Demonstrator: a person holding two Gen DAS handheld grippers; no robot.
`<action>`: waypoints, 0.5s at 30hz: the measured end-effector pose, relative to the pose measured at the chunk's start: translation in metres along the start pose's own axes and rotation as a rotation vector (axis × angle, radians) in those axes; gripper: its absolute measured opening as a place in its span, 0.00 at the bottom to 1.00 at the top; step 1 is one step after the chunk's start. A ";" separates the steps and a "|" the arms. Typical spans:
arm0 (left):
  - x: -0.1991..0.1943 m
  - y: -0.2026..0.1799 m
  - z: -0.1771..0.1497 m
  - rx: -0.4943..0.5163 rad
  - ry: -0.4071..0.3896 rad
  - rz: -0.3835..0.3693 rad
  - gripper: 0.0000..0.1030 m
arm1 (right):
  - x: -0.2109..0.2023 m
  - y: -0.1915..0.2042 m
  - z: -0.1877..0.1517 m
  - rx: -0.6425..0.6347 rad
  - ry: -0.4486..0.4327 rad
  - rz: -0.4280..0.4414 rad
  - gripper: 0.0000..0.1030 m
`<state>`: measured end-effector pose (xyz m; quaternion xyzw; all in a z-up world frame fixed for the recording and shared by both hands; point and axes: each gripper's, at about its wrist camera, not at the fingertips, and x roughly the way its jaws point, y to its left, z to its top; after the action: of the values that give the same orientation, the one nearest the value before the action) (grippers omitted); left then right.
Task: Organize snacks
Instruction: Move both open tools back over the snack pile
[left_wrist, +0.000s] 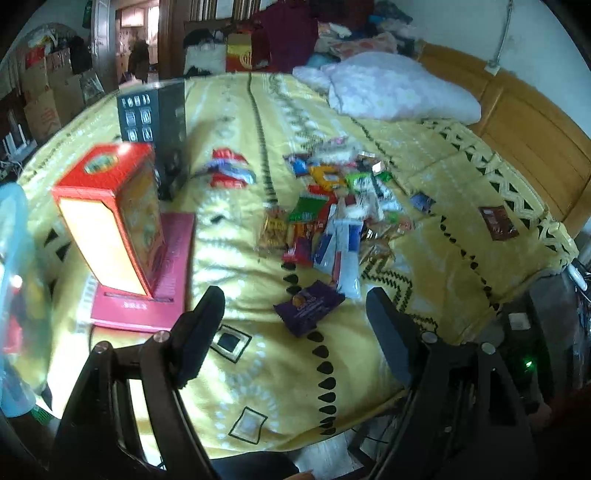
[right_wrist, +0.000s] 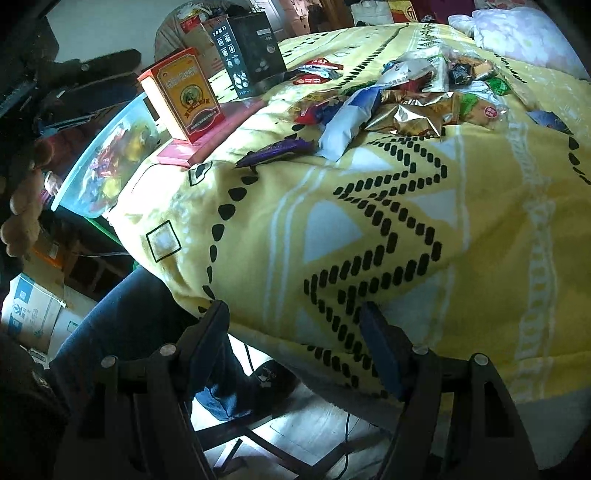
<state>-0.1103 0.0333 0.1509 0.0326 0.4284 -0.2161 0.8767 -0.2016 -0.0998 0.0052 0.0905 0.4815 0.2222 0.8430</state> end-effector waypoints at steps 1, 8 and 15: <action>0.008 0.003 -0.001 0.000 0.018 -0.007 0.77 | 0.000 -0.001 0.000 0.005 -0.001 -0.002 0.74; 0.052 0.017 0.031 -0.099 0.041 -0.096 0.77 | -0.008 -0.016 0.001 0.088 -0.056 -0.025 0.74; 0.123 0.015 0.060 -0.061 0.094 0.007 0.60 | -0.004 -0.023 0.003 0.119 -0.042 -0.017 0.74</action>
<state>0.0065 -0.0110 0.0926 0.0175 0.4755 -0.1982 0.8569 -0.1944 -0.1222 0.0011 0.1410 0.4771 0.1838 0.8478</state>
